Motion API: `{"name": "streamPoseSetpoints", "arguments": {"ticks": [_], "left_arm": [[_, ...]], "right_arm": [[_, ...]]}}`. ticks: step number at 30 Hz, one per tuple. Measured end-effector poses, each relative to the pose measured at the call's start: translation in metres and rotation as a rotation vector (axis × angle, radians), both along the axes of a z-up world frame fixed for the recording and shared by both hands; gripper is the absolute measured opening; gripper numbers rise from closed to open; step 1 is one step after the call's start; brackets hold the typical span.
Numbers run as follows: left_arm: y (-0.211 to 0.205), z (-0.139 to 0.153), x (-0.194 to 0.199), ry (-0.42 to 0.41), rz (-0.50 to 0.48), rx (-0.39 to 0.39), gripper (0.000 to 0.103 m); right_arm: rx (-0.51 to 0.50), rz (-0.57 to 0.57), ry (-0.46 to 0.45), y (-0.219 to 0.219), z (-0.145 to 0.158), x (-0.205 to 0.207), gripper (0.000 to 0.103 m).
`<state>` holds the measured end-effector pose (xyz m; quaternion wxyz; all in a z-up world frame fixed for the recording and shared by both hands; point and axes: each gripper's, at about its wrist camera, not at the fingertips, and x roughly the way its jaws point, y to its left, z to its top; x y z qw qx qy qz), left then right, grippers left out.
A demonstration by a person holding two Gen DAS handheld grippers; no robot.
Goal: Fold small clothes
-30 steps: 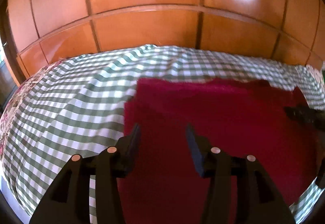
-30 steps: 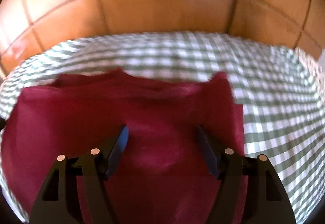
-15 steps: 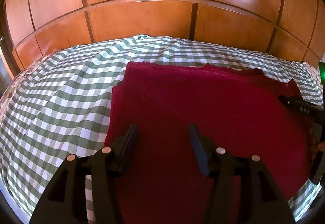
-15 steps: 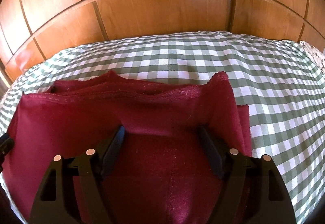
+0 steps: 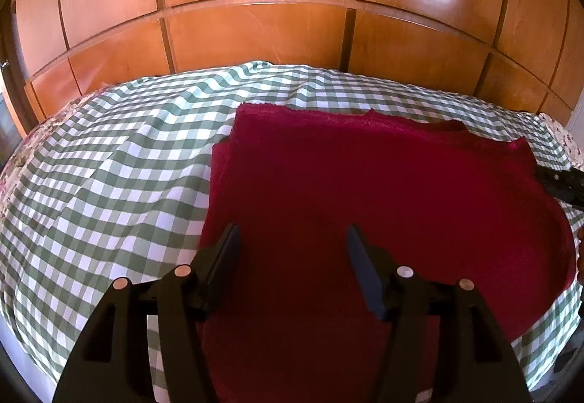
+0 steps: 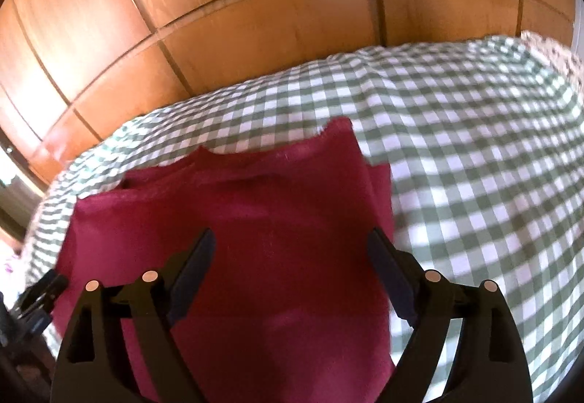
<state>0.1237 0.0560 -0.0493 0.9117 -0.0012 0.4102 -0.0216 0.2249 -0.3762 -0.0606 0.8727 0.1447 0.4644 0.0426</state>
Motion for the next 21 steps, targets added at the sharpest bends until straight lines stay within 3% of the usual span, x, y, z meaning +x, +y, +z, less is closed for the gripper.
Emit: {"name": "streamPoseSetpoints", "arguments": {"ticks": [5, 10, 12, 16, 20, 21], "left_arm": [[0.007, -0.006, -0.009, 0.019, 0.014, -0.022, 0.061], [0.007, 0.002, -0.02, 0.011, 0.011, -0.033, 0.061], [0.002, 0.002, -0.022, 0.018, 0.0, -0.039, 0.061], [-0.015, 0.003, -0.026, 0.02, -0.04, -0.024, 0.065], [-0.033, 0.003, -0.028, 0.02, -0.081, -0.014, 0.069], [-0.036, 0.003, -0.028, 0.019, -0.087, -0.012, 0.069]], "right_arm": [[0.063, -0.005, 0.008, -0.015, -0.005, -0.024, 0.089], [0.193, -0.03, 0.038, -0.034, -0.019, -0.049, 0.089], [0.257, -0.016, 0.062, -0.034, -0.03, -0.059, 0.09], [0.292, 0.031, 0.038, -0.021, -0.032, -0.073, 0.089], [0.303, 0.037, 0.044, -0.018, -0.034, -0.071, 0.078], [0.299, 0.035, 0.047, -0.018, -0.035, -0.071, 0.069]]}}
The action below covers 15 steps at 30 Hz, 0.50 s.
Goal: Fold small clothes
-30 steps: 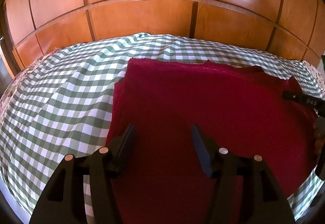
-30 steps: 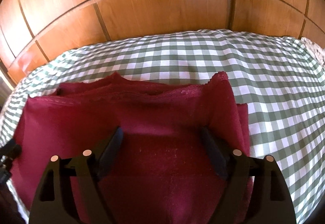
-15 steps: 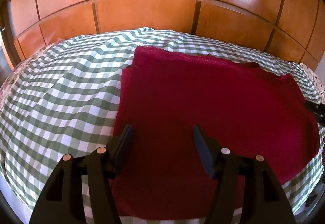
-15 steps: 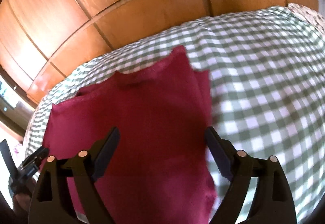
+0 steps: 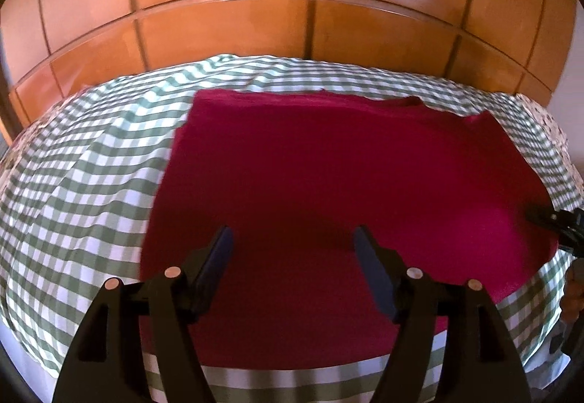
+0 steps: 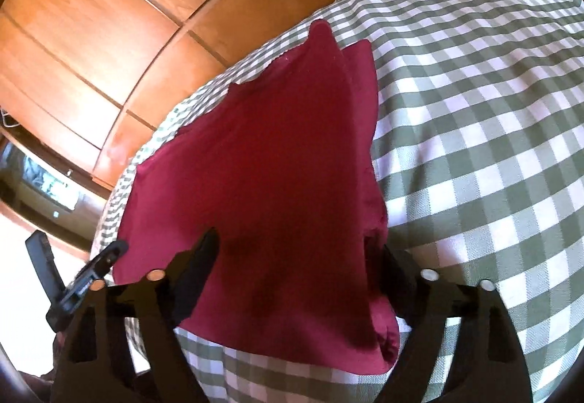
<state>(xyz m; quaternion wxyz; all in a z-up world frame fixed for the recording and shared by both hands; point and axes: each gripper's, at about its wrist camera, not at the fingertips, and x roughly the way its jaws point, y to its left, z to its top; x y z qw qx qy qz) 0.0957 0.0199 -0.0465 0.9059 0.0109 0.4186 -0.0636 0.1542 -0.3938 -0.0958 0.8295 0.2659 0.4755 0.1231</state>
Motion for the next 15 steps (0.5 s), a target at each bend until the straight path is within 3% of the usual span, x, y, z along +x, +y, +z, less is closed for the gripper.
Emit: {"name": "streamPoseSetpoints", "arguments": {"ticks": [1, 5, 7, 9, 15], "left_arm": [[-0.003, -0.001, 0.0, 0.001, -0.007, 0.002, 0.069], [-0.009, -0.005, 0.0, 0.008, -0.019, 0.008, 0.069], [-0.009, -0.007, 0.001, 0.015, -0.021, 0.003, 0.069], [-0.008, -0.007, 0.002, 0.016, -0.021, 0.001, 0.069], [-0.005, -0.011, 0.002, 0.019, -0.028, -0.019, 0.069]], "right_arm": [[-0.005, -0.003, 0.003, -0.001, -0.001, 0.0, 0.062], [0.013, 0.002, 0.003, -0.004, -0.003, -0.003, 0.052], [0.029, 0.013, 0.011, -0.002, -0.003, -0.002, 0.039], [0.024, 0.026, 0.011, 0.004, 0.0, -0.001, 0.033], [0.013, 0.03, 0.011, 0.014, 0.011, 0.003, 0.023]]}}
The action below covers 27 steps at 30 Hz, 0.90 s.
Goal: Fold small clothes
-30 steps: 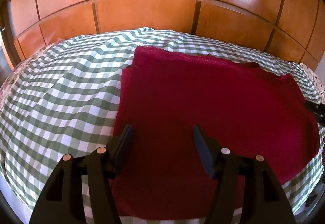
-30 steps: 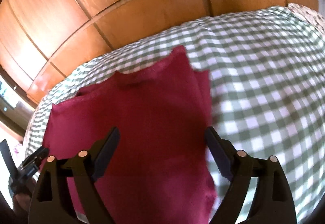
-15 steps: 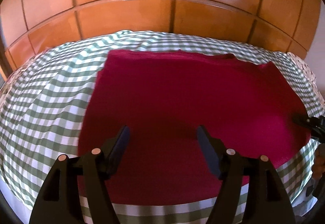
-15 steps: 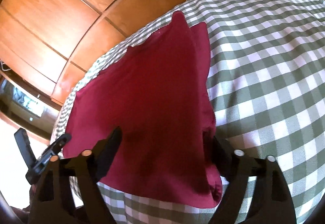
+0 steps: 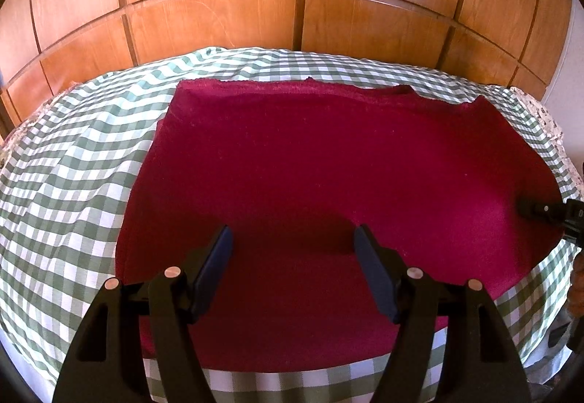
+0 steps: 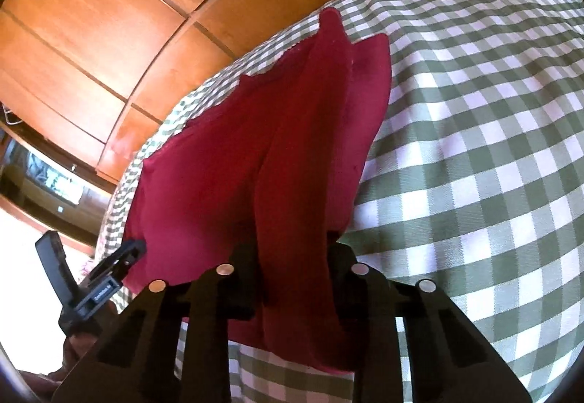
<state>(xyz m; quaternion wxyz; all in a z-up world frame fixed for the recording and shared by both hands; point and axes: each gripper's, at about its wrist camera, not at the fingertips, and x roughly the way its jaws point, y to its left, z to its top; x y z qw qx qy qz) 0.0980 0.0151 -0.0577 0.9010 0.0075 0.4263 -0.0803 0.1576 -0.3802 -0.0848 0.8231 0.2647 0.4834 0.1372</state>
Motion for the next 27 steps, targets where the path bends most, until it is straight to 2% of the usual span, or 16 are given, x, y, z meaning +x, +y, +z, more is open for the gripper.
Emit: {"name": "streamPoseSetpoints", "arguments": {"ticks": [5, 10, 13, 17, 20, 24, 27], "left_arm": [[0.005, -0.002, 0.0, 0.013, -0.008, -0.029, 0.069], [0.015, 0.002, -0.001, 0.021, -0.022, -0.078, 0.067], [0.037, 0.013, -0.006, 0.011, 0.001, -0.129, 0.066], [0.084, 0.025, -0.014, -0.006, 0.088, -0.188, 0.066], [0.122, 0.024, -0.02, 0.0, 0.159, -0.195, 0.066], [0.153, 0.02, -0.027, 0.005, 0.23, -0.206, 0.066], [0.17, 0.017, -0.03, 0.022, 0.272, -0.267, 0.068]], "right_arm": [[-0.001, 0.016, -0.039, 0.015, 0.024, 0.003, 0.021], [-0.031, 0.106, -0.108, 0.06, 0.068, 0.012, 0.02], [-0.042, 0.163, -0.143, 0.094, 0.088, 0.023, 0.02], [-0.046, 0.25, -0.168, 0.148, 0.106, 0.041, 0.02], [-0.056, 0.323, -0.161, 0.194, 0.107, 0.055, 0.02], [-0.079, 0.425, -0.112, 0.259, 0.09, 0.071, 0.019], [-0.08, 0.501, -0.072, 0.297, 0.071, 0.073, 0.019]]}}
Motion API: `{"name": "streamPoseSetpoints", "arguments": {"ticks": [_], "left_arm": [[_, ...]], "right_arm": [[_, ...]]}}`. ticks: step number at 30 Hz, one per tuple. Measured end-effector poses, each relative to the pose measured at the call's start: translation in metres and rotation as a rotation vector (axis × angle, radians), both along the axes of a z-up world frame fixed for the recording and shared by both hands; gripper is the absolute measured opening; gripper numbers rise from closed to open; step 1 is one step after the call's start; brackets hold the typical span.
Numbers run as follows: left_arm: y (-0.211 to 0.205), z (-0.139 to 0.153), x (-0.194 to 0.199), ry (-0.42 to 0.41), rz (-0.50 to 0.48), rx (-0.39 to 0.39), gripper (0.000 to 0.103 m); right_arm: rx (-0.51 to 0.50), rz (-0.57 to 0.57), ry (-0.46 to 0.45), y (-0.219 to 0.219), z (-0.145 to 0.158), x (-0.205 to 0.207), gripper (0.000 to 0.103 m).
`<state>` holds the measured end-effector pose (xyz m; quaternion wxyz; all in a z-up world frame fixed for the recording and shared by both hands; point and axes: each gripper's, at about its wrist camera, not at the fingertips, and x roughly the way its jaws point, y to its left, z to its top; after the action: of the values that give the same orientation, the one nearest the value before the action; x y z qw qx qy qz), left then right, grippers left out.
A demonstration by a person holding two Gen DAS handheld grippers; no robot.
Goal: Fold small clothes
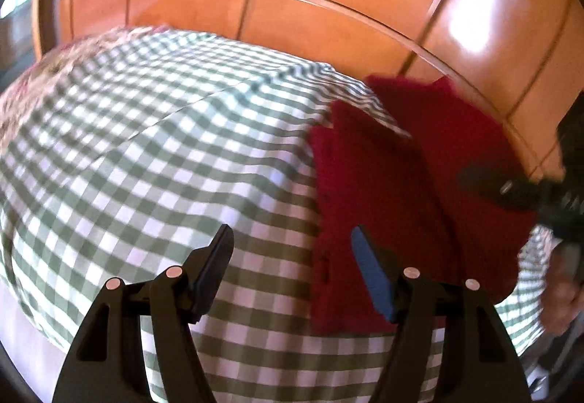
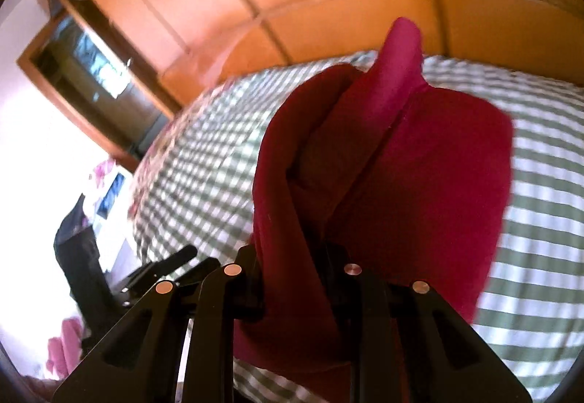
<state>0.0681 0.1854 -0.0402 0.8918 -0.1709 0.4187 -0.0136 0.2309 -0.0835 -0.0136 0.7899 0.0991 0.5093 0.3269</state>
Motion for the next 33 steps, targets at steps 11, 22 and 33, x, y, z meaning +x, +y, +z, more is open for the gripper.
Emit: {"name": "streamPoseSetpoints", "arguments": {"ticks": [11, 22, 33], "left_arm": [[0.026, 0.001, 0.003, -0.01, -0.023, -0.393, 0.073], [-0.009, 0.019, 0.022, 0.011, -0.131, -0.481, 0.08], [-0.04, 0.016, 0.037, 0.043, -0.165, -0.27, 0.014]], "right_arm": [[0.193, -0.06, -0.017, -0.069, 0.006, -0.037, 0.07], [-0.117, -0.101, -0.159, -0.128, -0.011, -0.117, 0.074], [-0.244, -0.14, -0.212, -0.082, -0.041, -0.095, 0.024]]}}
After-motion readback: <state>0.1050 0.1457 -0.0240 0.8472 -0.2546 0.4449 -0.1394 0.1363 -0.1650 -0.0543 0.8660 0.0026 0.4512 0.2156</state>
